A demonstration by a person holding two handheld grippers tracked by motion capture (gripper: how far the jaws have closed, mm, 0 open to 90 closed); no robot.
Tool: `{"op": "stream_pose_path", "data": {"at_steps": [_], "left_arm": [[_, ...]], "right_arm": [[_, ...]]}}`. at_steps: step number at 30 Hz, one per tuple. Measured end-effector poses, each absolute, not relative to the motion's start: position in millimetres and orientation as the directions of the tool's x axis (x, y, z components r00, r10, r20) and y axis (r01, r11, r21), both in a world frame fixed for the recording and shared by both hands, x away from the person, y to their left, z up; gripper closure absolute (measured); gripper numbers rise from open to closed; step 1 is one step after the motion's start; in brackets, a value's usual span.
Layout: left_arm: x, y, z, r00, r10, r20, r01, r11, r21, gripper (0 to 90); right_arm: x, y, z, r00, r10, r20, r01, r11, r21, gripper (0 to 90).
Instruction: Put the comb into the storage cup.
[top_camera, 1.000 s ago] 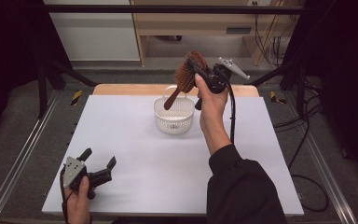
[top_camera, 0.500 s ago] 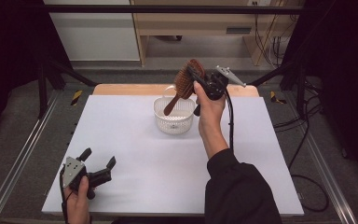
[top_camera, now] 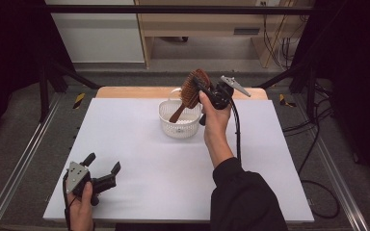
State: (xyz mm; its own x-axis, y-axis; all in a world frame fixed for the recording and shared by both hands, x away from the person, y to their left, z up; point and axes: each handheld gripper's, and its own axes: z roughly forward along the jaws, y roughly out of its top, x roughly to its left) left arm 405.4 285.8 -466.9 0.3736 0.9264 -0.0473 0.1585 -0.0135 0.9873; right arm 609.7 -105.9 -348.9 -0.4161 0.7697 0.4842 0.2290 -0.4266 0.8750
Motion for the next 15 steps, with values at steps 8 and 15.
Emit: {"op": "stream_pose_path", "data": {"at_steps": [8,15], "left_arm": [[406.1,284.8,-467.4,0.378,0.925,-0.046,0.164,-0.018,0.986,2.0],[405.8,284.9,-467.7,0.379,0.924,-0.046,0.164,-0.018,0.986,2.1]], "right_arm": [[611.1,-103.8,-357.3,-0.408,0.766,0.496,0.237,-0.436,0.868,50.6],[612.7,-100.2,-364.2,-0.403,0.765,0.502,0.248,-0.437,0.865,50.6]]}}
